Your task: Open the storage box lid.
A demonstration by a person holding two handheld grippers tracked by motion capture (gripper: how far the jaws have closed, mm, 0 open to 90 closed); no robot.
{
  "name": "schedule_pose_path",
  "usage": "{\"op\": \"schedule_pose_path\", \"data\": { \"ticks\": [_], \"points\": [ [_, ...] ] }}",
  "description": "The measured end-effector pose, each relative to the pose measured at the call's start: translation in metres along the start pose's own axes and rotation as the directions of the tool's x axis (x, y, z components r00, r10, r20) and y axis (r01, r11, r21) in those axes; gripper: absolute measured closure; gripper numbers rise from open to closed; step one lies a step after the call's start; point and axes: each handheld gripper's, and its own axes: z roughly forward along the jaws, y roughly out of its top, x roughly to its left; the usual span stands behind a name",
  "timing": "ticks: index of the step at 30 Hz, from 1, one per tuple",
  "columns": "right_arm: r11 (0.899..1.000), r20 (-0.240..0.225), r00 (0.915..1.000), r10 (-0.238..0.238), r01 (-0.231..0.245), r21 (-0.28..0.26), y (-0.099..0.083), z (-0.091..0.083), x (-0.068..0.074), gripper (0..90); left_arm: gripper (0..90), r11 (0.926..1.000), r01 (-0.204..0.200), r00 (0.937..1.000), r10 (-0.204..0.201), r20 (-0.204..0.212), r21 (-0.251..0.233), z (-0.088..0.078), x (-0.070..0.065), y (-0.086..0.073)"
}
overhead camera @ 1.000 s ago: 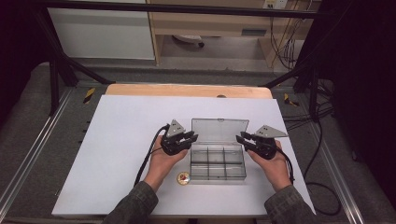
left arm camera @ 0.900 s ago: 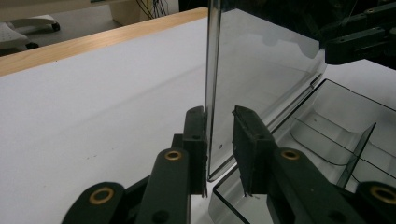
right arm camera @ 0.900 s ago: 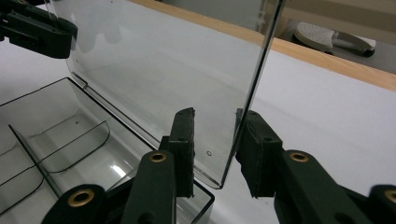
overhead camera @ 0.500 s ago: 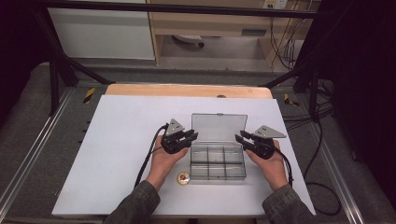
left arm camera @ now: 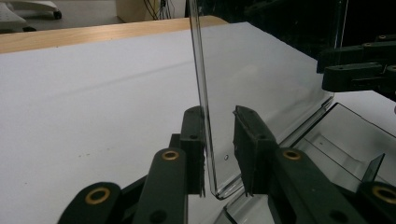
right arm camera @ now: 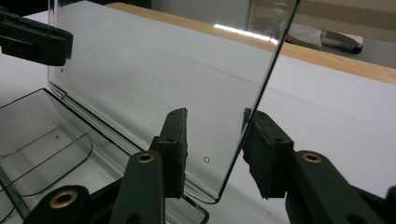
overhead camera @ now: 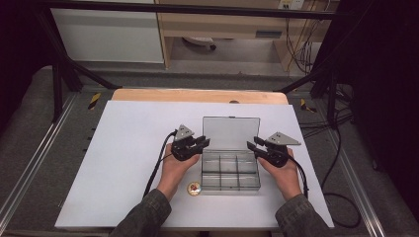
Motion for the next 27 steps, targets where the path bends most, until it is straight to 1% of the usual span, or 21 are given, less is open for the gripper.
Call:
{"op": "schedule_pose_path", "data": {
  "ticks": [4, 10, 17, 18, 20, 27],
  "points": [
    [1.0, 0.01, 0.9999, -0.004, 0.004, 0.001, 0.0, 0.002, 0.002, 57.3, 72.1, 1.0, -0.01, 0.9998, 0.01, -0.015, 0.0, 0.001, -0.002, -0.001],
    [1.0, 0.028, 0.9996, 0.01, -0.01, -0.01, 0.0, 0.002, 0.0, 54.5, 69.6, 1.0, -0.005, 0.9997, 0.005, -0.023, -0.001, 0.004, -0.001, -0.002],
    [1.0, 0.031, 0.9992, 0.024, -0.024, -0.008, 0.0, 0.007, 0.002, 51.9, 67.4, 1.0, 0.008, 0.9997, -0.008, -0.024, 0.001, 0.006, 0.0, -0.003],
    [1.0, 0.033, 0.9993, 0.019, -0.018, -0.007, 0.0, 0.008, 0.002, 50.9, 67.2, 1.0, 0.006, 0.9997, -0.006, -0.025, 0.002, 0.006, 0.0, -0.003],
    [0.999, 0.029, 0.999, 0.033, -0.033, -0.004, 0.0, 0.009, 0.003, 49.7, 66.6, 1.0, 0.005, 0.9996, -0.005, -0.027, 0.003, 0.007, 0.001, -0.004],
    [0.999, 0.032, 0.9987, 0.04, -0.04, -0.002, 0.0, 0.012, 0.002, 47.8, 64.8, 0.9999, 0.015, 0.9996, -0.015, -0.026, 0.006, 0.009, 0.002, -0.005]
  ]
}}
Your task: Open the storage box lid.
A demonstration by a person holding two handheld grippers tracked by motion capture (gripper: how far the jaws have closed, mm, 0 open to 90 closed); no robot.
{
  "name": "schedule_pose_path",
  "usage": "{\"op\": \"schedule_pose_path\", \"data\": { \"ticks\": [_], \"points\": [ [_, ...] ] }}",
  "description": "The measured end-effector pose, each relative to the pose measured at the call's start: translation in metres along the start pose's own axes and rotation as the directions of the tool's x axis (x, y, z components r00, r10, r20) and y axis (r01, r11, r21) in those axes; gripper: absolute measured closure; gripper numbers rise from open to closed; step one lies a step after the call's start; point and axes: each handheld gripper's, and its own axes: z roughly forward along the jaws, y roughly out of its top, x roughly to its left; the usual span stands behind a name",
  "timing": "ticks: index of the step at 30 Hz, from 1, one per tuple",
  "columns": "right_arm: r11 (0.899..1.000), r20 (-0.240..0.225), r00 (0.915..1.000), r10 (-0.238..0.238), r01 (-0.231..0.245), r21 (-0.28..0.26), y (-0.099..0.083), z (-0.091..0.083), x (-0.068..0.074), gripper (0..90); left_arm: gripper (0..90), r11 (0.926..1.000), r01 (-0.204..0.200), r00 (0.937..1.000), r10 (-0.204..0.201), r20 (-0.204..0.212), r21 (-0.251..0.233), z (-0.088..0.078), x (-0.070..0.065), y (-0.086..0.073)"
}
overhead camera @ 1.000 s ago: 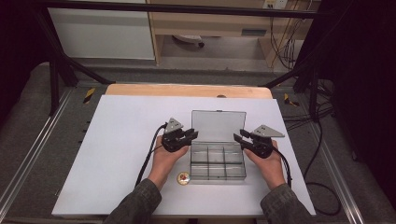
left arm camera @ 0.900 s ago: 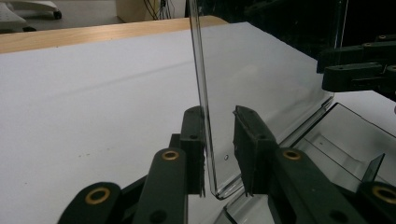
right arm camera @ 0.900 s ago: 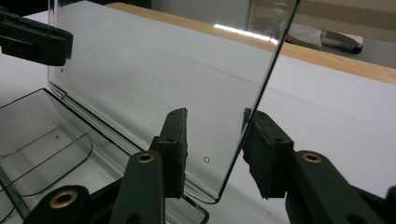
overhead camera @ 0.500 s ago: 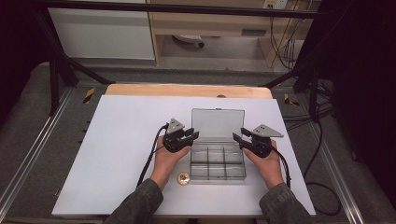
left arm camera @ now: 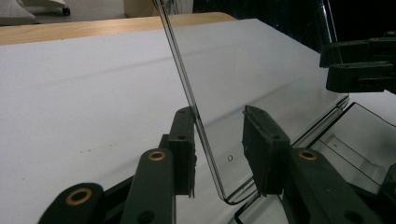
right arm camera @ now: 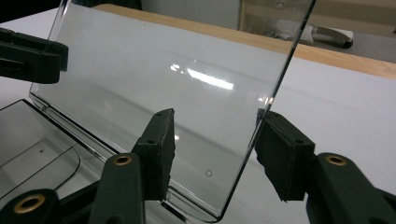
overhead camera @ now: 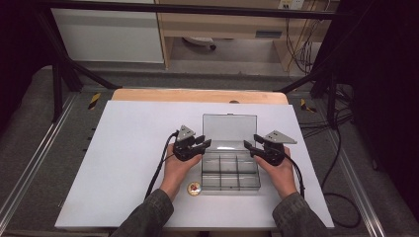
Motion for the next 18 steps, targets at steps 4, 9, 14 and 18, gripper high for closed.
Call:
{"op": "schedule_pose_path", "data": {
  "ticks": [4, 9, 14, 18],
  "points": [
    [1.0, -0.005, 0.9999, 0.012, -0.012, -0.001, -0.0006, 0.0012, -0.0005, 47.1, 63.8, 1.0, 0.002, 1.0, -0.002, -0.005, 0.002, 0.001, -0.0005, -0.0004],
    [1.0, -0.002, 0.9995, 0.031, -0.031, 0.004, -0.0011, 0.0021, -0.0003, 46.3, 62.3, 0.9999, 0.011, 0.9999, -0.011, 0.0, 0.003, 0.0027, 0.0002, -0.0008],
    [0.999, -0.004, 0.9991, 0.042, -0.042, 0.004, -0.0017, 0.0033, -0.0007, 45.3, 62.2, 0.9998, 0.018, 0.9998, -0.018, 0.006, 0.007, 0.0032, 0.0017, -0.0012],
    [0.999, 0.001, 0.9991, 0.042, -0.042, 0.008, -0.0018, 0.005, 0.0006, 42.6, 61.0, 0.9996, 0.028, 0.9996, -0.028, 0.004, 0.01, 0.0045, 0.0018, -0.0016]
  ]
}}
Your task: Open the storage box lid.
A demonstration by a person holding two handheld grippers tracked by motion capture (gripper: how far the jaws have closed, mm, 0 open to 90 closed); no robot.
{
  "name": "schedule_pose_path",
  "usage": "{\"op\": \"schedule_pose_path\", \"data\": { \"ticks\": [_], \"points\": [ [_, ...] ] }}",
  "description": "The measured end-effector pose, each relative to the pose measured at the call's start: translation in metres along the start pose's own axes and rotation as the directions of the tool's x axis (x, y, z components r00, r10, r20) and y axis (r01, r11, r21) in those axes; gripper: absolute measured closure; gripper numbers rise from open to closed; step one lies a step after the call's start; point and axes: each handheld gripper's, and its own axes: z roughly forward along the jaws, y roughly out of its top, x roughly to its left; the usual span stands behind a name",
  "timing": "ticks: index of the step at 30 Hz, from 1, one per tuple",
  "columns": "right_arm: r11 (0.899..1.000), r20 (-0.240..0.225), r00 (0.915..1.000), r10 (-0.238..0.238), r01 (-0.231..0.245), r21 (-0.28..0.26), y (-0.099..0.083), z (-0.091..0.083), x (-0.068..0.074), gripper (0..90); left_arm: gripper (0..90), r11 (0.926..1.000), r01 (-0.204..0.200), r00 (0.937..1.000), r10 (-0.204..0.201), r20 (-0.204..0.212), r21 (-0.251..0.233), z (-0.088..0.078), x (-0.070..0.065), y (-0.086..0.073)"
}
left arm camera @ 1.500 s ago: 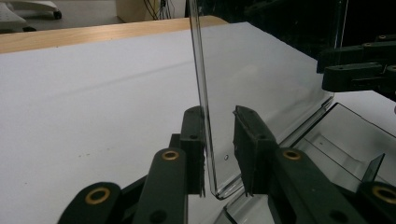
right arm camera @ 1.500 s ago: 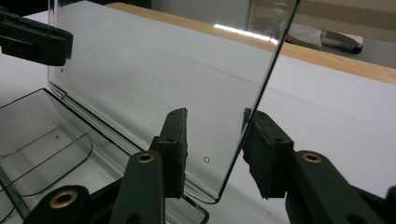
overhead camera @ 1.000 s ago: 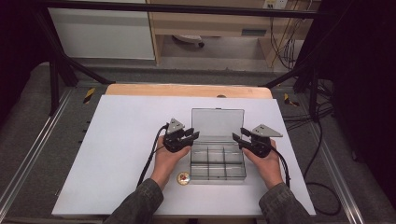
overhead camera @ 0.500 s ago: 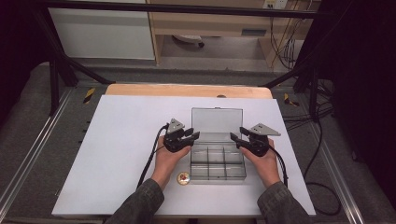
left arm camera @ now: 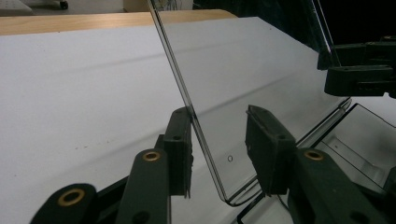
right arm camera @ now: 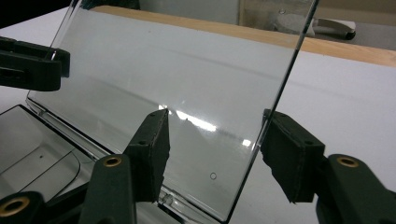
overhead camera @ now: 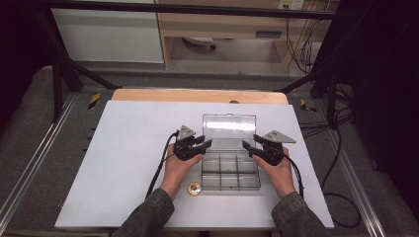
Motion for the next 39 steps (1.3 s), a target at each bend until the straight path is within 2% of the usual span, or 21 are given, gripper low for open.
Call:
{"op": "schedule_pose_path", "data": {
  "ticks": [4, 15, 31, 39],
  "points": [
    [1.0, -0.011, 0.9996, 0.028, -0.028, 0.01, -0.0006, 0.0016, -0.0012, 41.9, 59.1, 0.9999, 0.016, 0.9999, -0.016, 0.002, 0.004, 0.0023, 0.0009, -0.001],
    [0.998, -0.021, 0.9979, 0.062, -0.061, 0.016, -0.0021, 0.0047, -0.0033, 39.9, 55.8, 0.9993, 0.035, 0.9994, -0.035, 0.008, 0.012, 0.0049, 0.0021, -0.0024],
    [0.994, -0.037, 0.994, 0.103, -0.102, 0.029, -0.0041, 0.0085, -0.005, 36.4, 52.9, 0.9983, 0.054, 0.9984, -0.054, 0.012, 0.02, 0.007, 0.0029, -0.0041],
    [0.994, -0.036, 0.9937, 0.106, -0.105, 0.031, -0.0043, 0.0091, -0.0053, 35.8, 52.0, 0.9982, 0.056, 0.9983, -0.056, 0.015, 0.022, 0.0077, 0.0035, -0.0048]
  ]
}}
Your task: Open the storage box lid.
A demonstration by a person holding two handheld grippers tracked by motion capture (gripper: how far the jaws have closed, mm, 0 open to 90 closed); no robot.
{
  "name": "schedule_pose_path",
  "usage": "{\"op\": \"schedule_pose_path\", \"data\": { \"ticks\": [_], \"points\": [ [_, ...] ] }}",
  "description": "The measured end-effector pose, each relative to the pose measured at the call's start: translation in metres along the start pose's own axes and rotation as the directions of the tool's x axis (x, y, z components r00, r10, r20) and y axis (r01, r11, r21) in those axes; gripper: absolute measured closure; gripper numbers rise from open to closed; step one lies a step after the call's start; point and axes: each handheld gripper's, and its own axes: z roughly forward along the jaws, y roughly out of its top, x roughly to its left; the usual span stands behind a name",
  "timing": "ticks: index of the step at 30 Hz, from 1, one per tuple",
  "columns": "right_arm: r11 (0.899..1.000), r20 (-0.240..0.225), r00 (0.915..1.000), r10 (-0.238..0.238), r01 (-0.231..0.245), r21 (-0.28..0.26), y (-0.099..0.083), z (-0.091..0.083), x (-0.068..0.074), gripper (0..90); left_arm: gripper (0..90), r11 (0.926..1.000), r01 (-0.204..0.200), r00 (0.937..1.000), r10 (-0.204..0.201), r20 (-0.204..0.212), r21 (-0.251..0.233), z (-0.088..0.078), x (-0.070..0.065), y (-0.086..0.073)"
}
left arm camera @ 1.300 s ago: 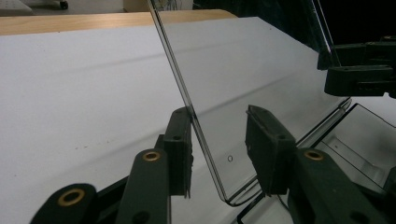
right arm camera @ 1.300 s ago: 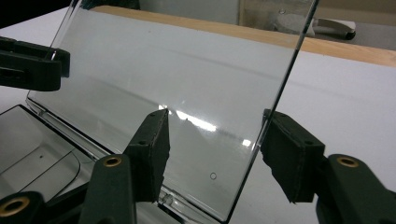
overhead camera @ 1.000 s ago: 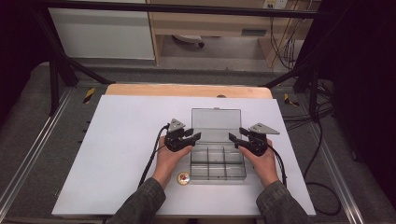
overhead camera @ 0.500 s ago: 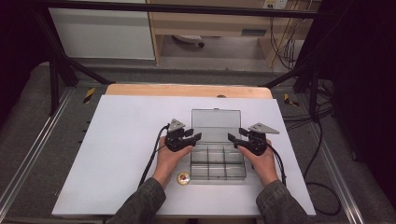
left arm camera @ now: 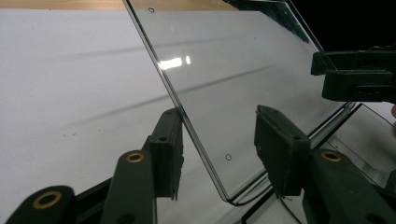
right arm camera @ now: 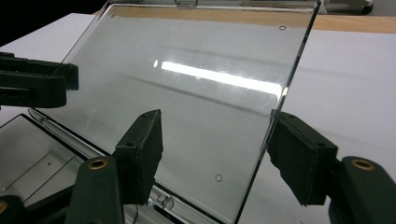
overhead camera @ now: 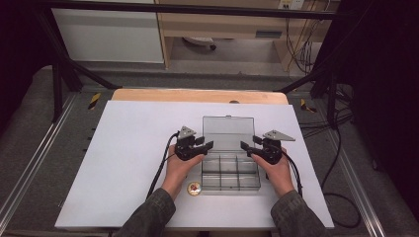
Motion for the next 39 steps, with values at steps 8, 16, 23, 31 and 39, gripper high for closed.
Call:
{"op": "schedule_pose_path", "data": {
  "ticks": [8, 16, 23, 31, 39],
  "points": [
    [1.0, 0.0, 1.0, 0.005, -0.005, 0.007, -0.0004, 0.0007, -0.0001, 34.3, 50.3, 0.9999, 0.01, 1.0, -0.01, 0.0, 0.004, 0.0011, 0.0002, -0.0007],
    [1.0, -0.006, 0.9999, 0.013, -0.013, 0.016, -0.001, 0.0014, -0.0004, 32.5, 49.1, 0.9998, 0.016, 0.9999, -0.016, -0.003, 0.011, 0.0014, 0.0002, -0.0011],
    [0.999, -0.01, 0.9995, 0.03, -0.03, 0.022, -0.0016, 0.002, -0.0009, 32.1, 48.0, 0.9996, 0.027, 0.9996, -0.027, 0.001, 0.013, 0.0021, 0.0002, -0.0019],
    [0.999, -0.018, 0.9988, 0.046, -0.045, 0.03, -0.0021, 0.0024, -0.0019, 31.8, 46.7, 0.9991, 0.039, 0.9992, -0.039, 0.003, 0.014, 0.0032, 0.0007, -0.0027],
    [0.997, -0.028, 0.9971, 0.071, -0.069, 0.044, -0.0025, 0.0031, -0.0038, 30.1, 44.1, 0.9977, 0.063, 0.9978, -0.063, 0.018, 0.025, 0.0048, 0.0019, -0.0039]
  ]
}}
